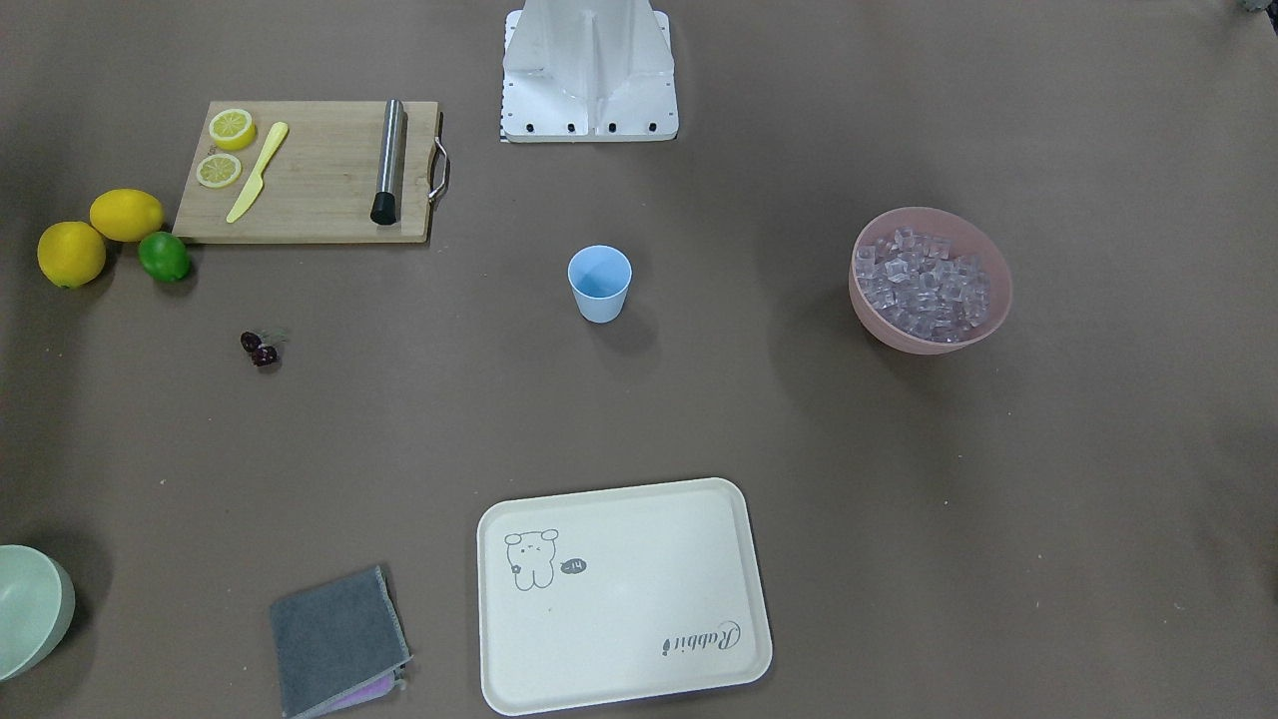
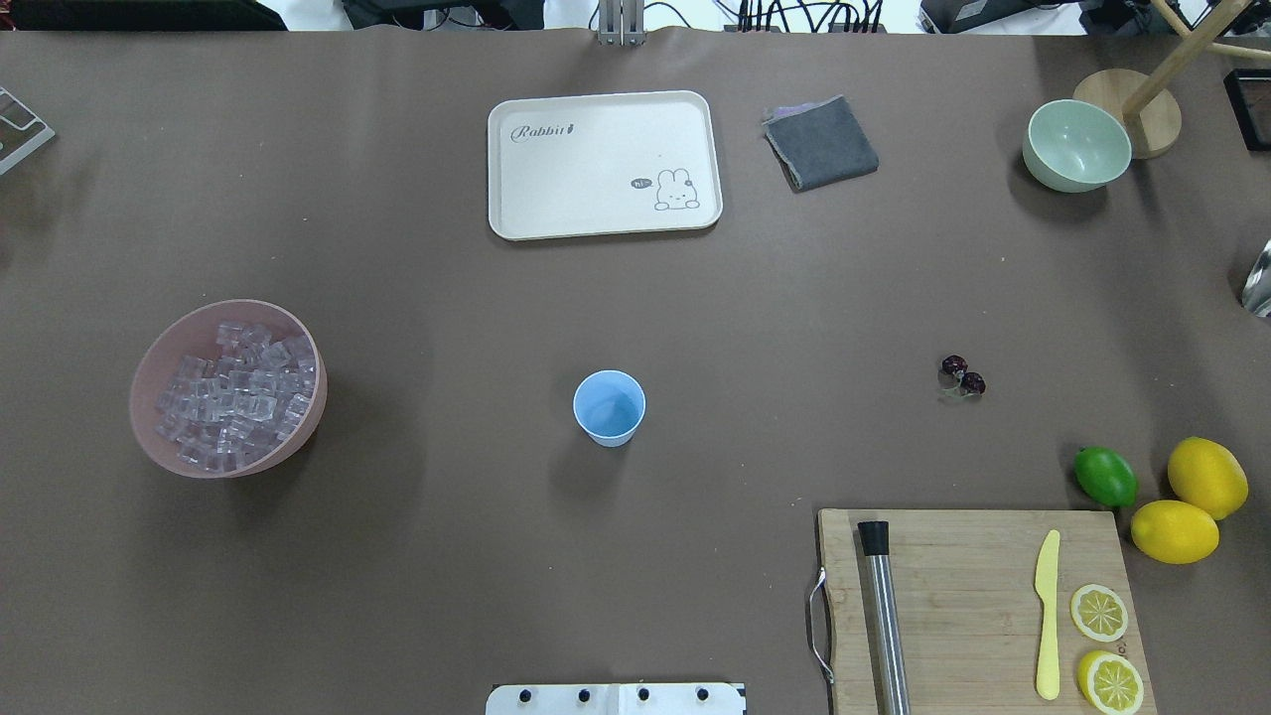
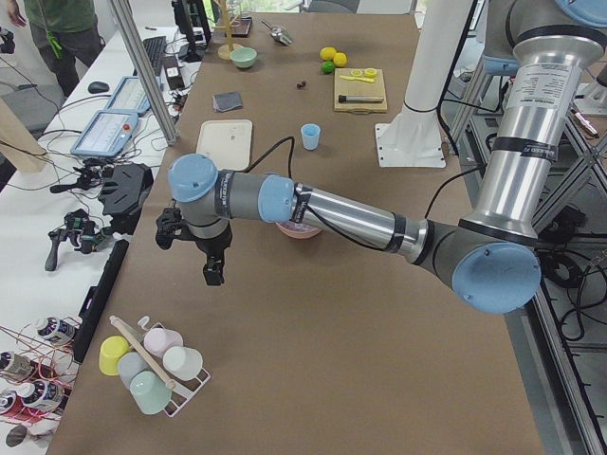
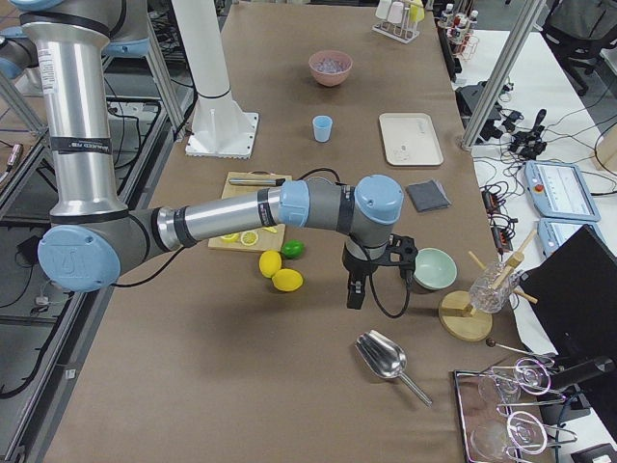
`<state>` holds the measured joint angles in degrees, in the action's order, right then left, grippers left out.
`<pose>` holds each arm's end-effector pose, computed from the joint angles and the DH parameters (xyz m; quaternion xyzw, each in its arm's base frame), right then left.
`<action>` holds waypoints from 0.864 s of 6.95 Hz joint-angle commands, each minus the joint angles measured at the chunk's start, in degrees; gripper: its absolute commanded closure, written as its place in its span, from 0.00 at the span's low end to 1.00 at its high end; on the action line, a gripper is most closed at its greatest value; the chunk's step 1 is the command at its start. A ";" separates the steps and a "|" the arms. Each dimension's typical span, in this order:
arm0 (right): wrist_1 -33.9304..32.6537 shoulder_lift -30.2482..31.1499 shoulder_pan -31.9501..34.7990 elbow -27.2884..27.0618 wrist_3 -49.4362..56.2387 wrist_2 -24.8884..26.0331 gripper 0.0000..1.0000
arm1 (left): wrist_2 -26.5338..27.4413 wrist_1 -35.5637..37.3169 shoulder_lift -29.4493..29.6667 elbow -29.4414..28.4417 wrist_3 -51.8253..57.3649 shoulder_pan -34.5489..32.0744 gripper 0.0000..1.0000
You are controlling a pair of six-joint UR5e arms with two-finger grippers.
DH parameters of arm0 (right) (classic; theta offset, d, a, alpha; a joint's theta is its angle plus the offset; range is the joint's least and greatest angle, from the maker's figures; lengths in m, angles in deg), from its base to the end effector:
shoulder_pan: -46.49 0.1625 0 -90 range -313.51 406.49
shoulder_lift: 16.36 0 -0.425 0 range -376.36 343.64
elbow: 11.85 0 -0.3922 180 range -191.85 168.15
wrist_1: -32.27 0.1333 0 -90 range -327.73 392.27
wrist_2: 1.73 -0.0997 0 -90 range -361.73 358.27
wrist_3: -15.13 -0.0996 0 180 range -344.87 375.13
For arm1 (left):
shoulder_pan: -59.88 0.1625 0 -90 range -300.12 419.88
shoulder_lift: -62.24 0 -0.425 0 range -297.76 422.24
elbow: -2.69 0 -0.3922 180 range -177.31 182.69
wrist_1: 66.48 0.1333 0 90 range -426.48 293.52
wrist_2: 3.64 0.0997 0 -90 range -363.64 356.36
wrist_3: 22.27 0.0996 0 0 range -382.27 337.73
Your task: Put ice and cherries in cup
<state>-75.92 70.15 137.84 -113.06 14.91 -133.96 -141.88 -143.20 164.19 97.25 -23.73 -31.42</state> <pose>0.0781 -0.4986 0.5669 -0.0249 -0.3603 0.0237 0.9322 -0.0719 -0.5658 0.5274 0.0252 0.4085 -0.0105 0.9123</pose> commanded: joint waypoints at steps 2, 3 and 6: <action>0.09 0.94 -0.73 0.05 -0.04 -0.05 0.00 | 5.18 -1.42 -6.05 4.83 4.71 0.07 0.00; 0.61 1.21 -2.47 0.05 -0.21 -0.05 0.00 | 5.09 -0.98 -6.06 5.80 4.45 0.24 0.00; 10.25 2.61 -6.24 -0.13 -1.00 -1.10 0.00 | 5.00 0.16 -4.30 11.50 0.00 3.75 0.00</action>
<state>-69.48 72.02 134.02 -113.26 14.43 -134.87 -136.76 -143.52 159.52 106.27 -20.69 -28.96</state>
